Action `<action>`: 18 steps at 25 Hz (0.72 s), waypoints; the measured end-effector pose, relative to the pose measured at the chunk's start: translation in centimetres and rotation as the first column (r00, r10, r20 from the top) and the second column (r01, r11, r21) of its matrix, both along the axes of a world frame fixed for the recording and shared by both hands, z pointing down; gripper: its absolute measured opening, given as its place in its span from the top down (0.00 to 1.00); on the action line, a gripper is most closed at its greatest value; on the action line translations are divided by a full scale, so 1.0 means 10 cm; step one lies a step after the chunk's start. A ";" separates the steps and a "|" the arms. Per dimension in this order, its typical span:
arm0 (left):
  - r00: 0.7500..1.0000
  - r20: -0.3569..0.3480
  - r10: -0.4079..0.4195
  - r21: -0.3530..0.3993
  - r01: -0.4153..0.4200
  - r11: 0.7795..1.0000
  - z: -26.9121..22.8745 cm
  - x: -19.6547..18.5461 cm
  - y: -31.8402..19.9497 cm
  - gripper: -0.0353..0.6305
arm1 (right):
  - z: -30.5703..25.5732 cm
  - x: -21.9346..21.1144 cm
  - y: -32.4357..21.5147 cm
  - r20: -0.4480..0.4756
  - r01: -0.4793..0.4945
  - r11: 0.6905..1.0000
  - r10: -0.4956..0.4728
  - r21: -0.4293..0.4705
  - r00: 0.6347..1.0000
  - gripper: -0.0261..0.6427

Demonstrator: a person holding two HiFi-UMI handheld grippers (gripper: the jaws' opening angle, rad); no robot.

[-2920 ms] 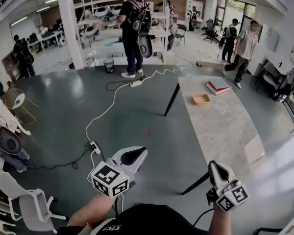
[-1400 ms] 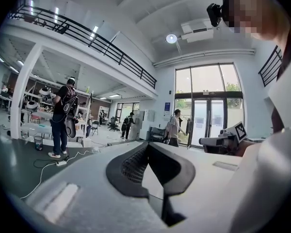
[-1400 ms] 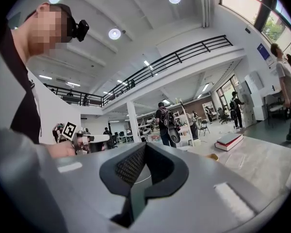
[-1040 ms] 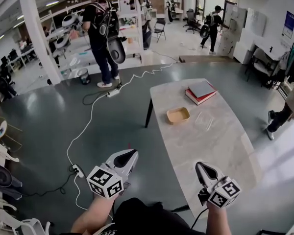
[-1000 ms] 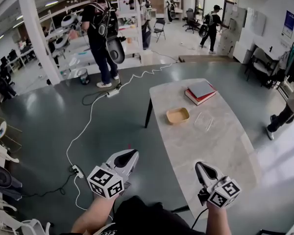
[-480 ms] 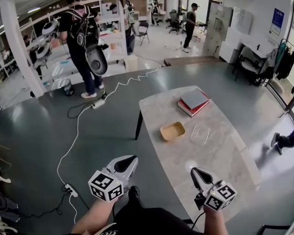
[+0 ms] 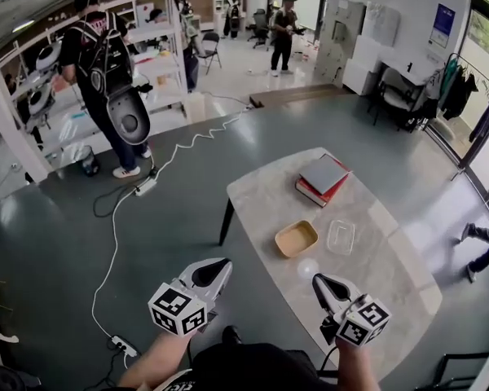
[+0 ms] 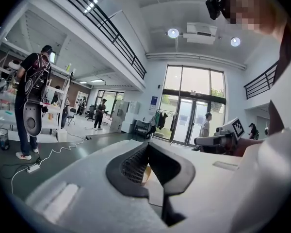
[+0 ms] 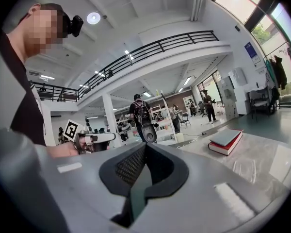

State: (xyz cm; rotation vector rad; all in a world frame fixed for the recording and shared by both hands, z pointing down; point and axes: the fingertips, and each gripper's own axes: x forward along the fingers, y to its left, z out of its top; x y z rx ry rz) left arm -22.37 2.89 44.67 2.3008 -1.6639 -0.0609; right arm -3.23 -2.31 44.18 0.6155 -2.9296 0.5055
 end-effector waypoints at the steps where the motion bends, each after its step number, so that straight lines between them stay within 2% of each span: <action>1: 1.000 0.002 0.019 -0.001 -0.019 1.000 0.02 -0.04 -0.05 0.94 | 0.02 -0.06 -0.02 -0.006 -0.009 1.000 0.009 0.003 1.000 0.96; 4: 0.997 0.011 0.073 -0.009 -0.073 0.997 0.07 -0.10 -0.20 0.94 | 0.07 -0.16 -0.07 -0.027 -0.038 0.999 0.039 0.006 0.999 0.96; 12: 0.984 -0.025 0.178 -0.025 -0.179 0.984 0.19 -0.04 -0.65 0.94 | 0.22 -0.28 -0.36 -0.063 -0.096 0.995 0.093 -0.036 0.994 0.96; 18: 0.973 -0.032 0.227 -0.042 -0.228 0.973 0.20 0.20 -1.00 0.94 | 0.28 -0.08 -0.73 -0.066 -0.137 0.989 0.134 -0.051 0.989 0.96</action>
